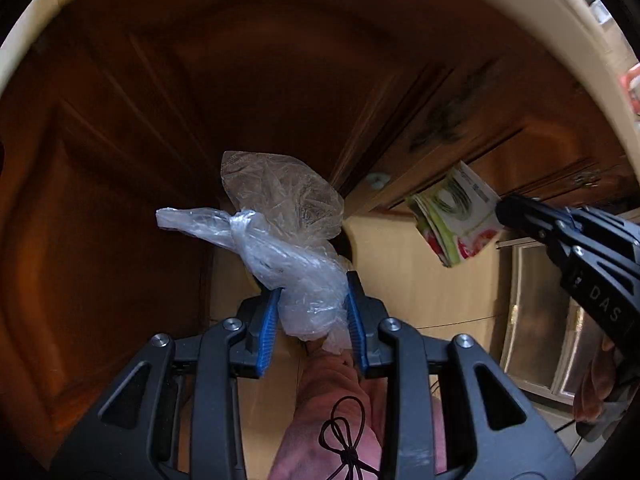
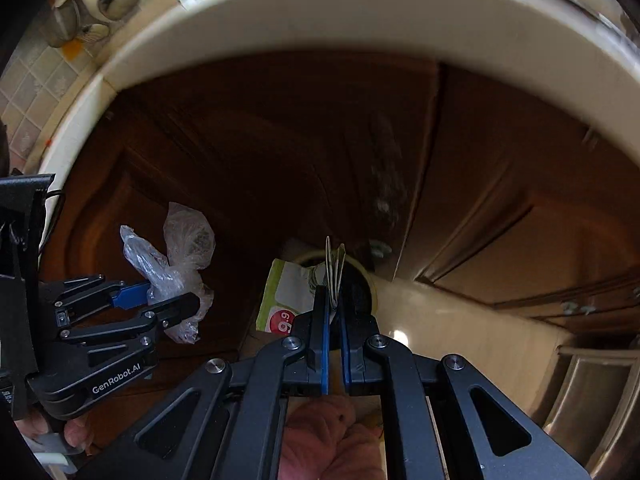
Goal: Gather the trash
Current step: 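Carry bag and wrapper down over the bin and open both tools, then raise both open tools back toward the counter, then grasp the white milk carton with the left tool while the right tool grasps the pink carton, then carry both cartons down over the bin and open both tools, then raise both open tools back toward the counter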
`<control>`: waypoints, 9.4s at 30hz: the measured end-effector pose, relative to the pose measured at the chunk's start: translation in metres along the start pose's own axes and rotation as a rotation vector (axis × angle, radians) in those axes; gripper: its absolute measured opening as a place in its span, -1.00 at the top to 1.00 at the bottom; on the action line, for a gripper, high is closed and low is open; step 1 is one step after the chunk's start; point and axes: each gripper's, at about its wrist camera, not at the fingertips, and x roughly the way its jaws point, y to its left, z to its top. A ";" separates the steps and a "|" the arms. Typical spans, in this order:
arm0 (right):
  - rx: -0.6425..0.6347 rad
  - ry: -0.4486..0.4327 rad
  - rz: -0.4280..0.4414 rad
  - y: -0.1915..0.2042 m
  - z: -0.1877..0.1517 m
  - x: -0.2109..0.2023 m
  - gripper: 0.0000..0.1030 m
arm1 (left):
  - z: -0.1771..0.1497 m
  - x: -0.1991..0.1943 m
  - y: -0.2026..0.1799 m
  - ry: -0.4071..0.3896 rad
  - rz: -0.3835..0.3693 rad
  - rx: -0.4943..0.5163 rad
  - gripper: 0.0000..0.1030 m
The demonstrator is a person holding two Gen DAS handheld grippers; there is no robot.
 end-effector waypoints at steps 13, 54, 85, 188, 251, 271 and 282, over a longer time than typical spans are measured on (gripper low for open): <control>0.020 0.169 0.005 -0.006 -0.025 0.175 0.91 | -0.005 0.152 0.037 0.081 -0.040 -0.059 0.26; -0.124 -0.036 0.034 0.045 -0.005 -0.067 0.14 | 0.014 -0.067 0.023 0.011 -0.020 -0.137 -0.43; 0.030 -0.467 -0.120 0.001 0.163 -0.279 -0.17 | 0.174 -0.287 -0.017 -0.428 -0.009 0.103 -0.43; 0.020 -0.173 0.209 -0.013 0.098 -0.183 0.24 | 0.119 -0.199 -0.005 -0.209 -0.073 0.118 0.36; -0.007 0.455 0.067 -0.023 -0.010 0.205 0.25 | -0.003 0.147 0.077 0.290 0.013 -0.321 -0.24; -0.078 0.339 0.057 0.013 0.025 0.126 -0.33 | -0.018 0.039 0.088 0.184 0.033 -0.296 -0.24; -0.096 0.083 -0.013 0.022 0.027 -0.017 -0.33 | 0.016 -0.072 0.053 0.012 0.019 -0.135 -0.24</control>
